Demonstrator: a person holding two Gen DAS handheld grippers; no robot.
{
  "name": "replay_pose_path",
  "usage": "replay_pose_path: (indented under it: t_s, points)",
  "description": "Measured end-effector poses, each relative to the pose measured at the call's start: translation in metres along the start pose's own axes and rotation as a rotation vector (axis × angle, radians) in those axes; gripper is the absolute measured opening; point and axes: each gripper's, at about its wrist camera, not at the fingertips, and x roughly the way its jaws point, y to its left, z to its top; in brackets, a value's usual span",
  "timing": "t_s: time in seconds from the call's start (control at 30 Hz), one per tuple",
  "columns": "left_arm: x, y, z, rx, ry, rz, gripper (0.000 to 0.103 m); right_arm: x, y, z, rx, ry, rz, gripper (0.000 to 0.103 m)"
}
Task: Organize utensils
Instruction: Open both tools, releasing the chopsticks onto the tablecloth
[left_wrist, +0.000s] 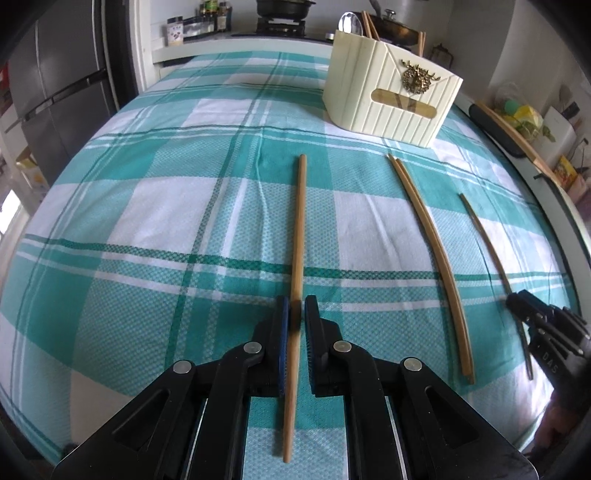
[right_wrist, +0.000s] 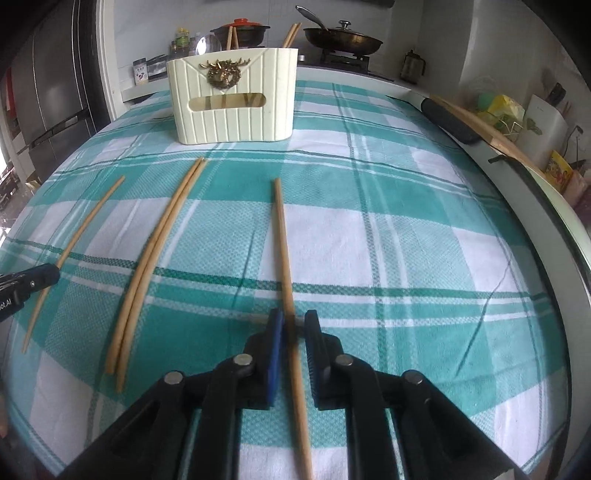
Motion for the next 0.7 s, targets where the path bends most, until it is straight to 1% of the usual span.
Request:
replay_pose_path:
  t_s: [0.03, 0.07, 0.1, 0.13, 0.23, 0.33, 0.53, 0.7]
  points:
    - [-0.002, 0.0, 0.0, 0.0, -0.004, -0.012, 0.028, -0.002, -0.001, -0.002, 0.006, -0.018, 0.015, 0.051]
    - [-0.004, -0.001, 0.001, 0.003, -0.011, -0.011, 0.035, -0.004, -0.001, -0.004, 0.007, -0.032, 0.02, 0.054]
    - [-0.005, -0.001, 0.001, 0.005, -0.02, -0.005, 0.047, -0.004, 0.0, -0.005, 0.0, -0.035, 0.019, 0.054]
    - [-0.006, -0.002, 0.002, 0.008, -0.024, -0.004, 0.052, -0.003, 0.0, -0.005, -0.009, -0.034, 0.024, 0.054]
    - [-0.003, -0.002, 0.003, 0.015, -0.007, -0.012, 0.053, 0.001, 0.0, -0.004, -0.006, -0.03, 0.032, 0.054]
    - [0.003, -0.003, 0.002, 0.033, 0.015, -0.002, 0.053, 0.003, 0.0, -0.003, -0.009, -0.022, 0.037, 0.054]
    - [0.008, -0.014, -0.002, 0.123, 0.017, 0.071, 0.055, 0.005, -0.003, -0.003, 0.002, -0.015, 0.056, 0.055]
    - [0.008, -0.015, -0.002, 0.138, 0.017, 0.079, 0.056, 0.006, -0.003, -0.003, -0.005, -0.013, 0.055, 0.055]
